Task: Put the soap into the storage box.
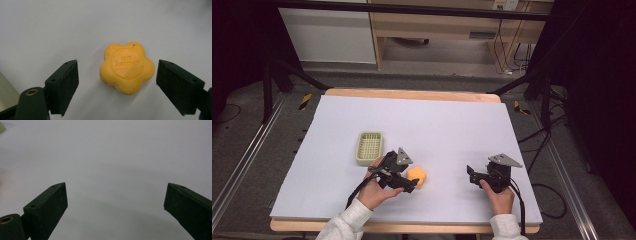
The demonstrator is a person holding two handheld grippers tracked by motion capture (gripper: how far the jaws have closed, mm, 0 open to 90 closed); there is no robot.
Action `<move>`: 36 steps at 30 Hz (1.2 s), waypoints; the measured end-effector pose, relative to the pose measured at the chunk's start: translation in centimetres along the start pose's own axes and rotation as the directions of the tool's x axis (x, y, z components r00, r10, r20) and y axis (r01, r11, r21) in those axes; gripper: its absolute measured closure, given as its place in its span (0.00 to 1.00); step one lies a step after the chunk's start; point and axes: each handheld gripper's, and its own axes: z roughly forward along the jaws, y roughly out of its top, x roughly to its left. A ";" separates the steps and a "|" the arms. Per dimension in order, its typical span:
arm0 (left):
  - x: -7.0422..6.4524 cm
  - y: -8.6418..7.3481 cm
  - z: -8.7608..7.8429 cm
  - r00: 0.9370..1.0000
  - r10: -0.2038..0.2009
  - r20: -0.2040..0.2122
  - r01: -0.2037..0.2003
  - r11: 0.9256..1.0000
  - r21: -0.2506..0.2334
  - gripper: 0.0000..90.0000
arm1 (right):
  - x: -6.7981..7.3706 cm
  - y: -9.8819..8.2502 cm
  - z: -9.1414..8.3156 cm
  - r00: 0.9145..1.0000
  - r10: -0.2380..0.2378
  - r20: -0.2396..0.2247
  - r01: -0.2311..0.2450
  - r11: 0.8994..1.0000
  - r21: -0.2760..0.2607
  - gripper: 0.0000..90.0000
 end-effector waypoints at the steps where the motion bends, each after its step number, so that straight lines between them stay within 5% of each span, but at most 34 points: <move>1: 0.0 0.0 0.1 1.000 -0.001 -0.002 0.001 1.000 0.002 0.20 | 0.0 0.0 0.0 1.000 0.001 0.000 -0.001 1.000 0.001 0.06; 36: -0.8 0.4 3.3 0.998 0.057 0.033 -0.060 0.992 0.109 0.24 | 0.0 0.0 0.0 1.000 0.006 -0.005 -0.006 1.000 0.002 0.06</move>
